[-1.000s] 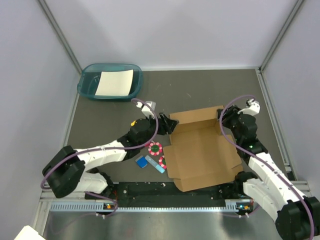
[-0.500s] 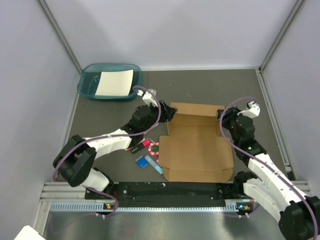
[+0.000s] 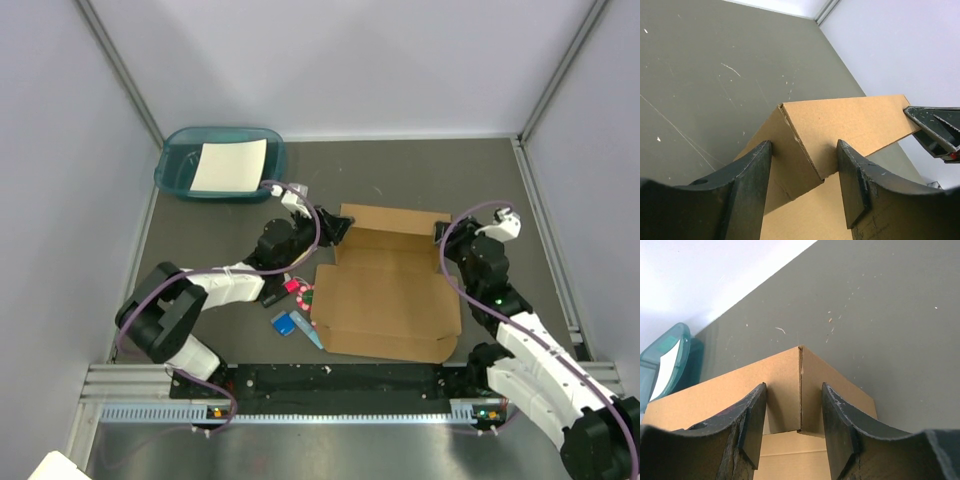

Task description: Fold the paper box

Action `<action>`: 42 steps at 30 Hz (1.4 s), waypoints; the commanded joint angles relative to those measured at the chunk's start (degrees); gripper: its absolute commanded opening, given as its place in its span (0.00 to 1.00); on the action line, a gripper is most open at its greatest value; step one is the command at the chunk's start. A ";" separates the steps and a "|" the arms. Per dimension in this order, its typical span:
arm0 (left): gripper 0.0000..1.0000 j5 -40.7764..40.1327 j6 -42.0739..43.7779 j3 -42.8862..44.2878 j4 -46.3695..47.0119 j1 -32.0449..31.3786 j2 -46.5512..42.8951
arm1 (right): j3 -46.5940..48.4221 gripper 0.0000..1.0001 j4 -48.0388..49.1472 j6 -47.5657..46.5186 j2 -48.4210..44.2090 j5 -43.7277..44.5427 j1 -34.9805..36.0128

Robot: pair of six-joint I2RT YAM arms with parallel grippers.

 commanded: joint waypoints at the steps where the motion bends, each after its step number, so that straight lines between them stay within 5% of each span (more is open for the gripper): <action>1: 0.57 11.94 -3.21 -3.65 1.16 -5.11 3.39 | -3.63 0.44 -16.97 -0.35 1.76 -7.42 2.60; 7: 0.57 11.24 -3.92 -7.69 4.51 -6.52 4.01 | -5.20 0.43 -21.89 1.59 -0.87 -8.04 2.60; 16: 0.56 9.66 -3.22 -9.37 4.95 -6.87 3.49 | -2.93 0.61 -27.34 1.50 -5.97 -4.70 2.60; 27: 0.56 7.99 -2.25 -9.19 2.84 -6.79 3.66 | 6.13 0.67 -23.40 -1.93 -0.97 -2.15 1.55; 42: 0.58 7.11 -1.98 -5.33 -0.85 -6.61 3.13 | -5.90 0.47 -15.48 -0.52 -1.84 -12.60 -3.56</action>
